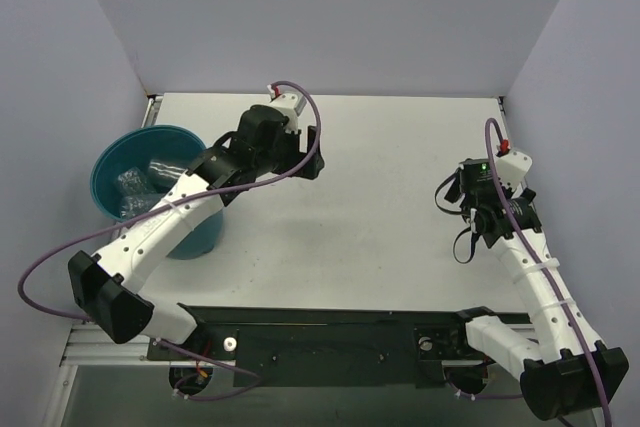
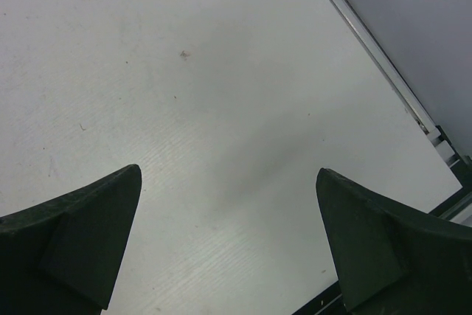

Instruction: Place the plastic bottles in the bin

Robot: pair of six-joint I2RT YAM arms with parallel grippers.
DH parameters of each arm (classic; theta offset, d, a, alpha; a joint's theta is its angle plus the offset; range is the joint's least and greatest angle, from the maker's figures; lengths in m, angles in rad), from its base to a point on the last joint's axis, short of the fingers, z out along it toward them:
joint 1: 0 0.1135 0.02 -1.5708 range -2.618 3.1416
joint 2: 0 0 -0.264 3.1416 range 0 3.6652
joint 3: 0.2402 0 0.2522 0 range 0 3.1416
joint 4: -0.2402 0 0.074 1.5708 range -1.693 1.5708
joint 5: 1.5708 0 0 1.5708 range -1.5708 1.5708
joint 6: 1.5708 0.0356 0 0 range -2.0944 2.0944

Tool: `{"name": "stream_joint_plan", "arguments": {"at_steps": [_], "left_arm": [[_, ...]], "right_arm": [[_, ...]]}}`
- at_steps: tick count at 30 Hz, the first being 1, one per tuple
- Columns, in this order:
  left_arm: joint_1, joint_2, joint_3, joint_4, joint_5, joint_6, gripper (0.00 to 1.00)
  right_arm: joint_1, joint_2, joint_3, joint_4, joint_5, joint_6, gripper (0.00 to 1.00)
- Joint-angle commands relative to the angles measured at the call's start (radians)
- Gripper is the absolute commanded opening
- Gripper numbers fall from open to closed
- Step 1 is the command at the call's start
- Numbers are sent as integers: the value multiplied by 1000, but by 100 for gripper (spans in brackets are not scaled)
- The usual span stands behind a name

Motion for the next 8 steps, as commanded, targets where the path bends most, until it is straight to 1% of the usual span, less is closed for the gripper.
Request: {"name": "stream_joint_plan", "arguments": {"at_steps": [1, 8], "left_arm": [[4, -37, 12, 76, 51, -17, 91], [4, -42, 12, 54, 46, -6, 91]], "right_arm": [[5, -11, -26, -34, 34, 18, 100], [5, 10, -17, -28, 31, 33, 100]]}}
